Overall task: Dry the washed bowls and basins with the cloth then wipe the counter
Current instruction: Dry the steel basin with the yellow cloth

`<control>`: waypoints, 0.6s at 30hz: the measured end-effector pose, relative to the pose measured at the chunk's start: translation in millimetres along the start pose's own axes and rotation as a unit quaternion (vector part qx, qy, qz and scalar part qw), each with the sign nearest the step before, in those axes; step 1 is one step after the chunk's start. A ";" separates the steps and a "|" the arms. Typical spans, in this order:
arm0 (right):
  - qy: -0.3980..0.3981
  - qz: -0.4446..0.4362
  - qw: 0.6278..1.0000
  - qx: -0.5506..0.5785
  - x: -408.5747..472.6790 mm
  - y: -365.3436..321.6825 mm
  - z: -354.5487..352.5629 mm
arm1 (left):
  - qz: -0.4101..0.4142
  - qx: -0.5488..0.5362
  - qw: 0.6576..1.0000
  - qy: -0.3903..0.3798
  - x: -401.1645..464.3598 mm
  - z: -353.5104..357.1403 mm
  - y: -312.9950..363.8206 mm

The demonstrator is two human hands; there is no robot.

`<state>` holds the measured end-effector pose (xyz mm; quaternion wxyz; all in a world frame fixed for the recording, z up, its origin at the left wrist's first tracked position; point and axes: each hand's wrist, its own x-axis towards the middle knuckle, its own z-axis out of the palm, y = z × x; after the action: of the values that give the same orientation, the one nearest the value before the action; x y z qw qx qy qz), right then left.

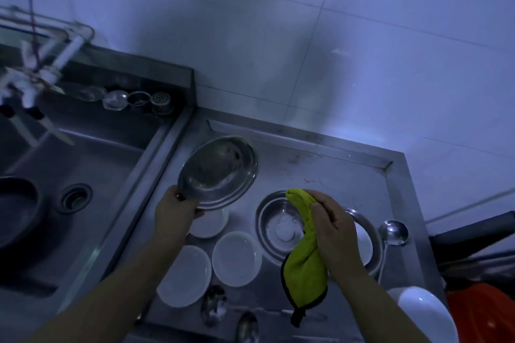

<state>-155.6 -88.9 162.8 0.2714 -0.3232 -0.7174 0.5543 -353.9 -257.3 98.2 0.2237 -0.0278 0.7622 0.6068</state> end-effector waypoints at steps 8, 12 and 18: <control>-0.099 -0.056 0.993 -0.030 -27.6 -20.1 35.1 | 0.197 0.201 0.958 0.049 -59.3 -67.7 12.4; -0.124 -0.087 0.987 -0.055 -44.1 -26.3 46.8 | 0.238 0.198 0.950 0.042 -95.0 -81.8 29.3; -0.093 -0.298 0.949 -0.048 -57.4 -57.8 60.7 | 0.210 0.082 0.971 0.078 -142.9 -86.6 52.8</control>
<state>-173.5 -180.6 202.6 0.3401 -0.0543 -0.8288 0.4410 -268.7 -357.4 214.1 0.0329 0.1043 0.8131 0.5718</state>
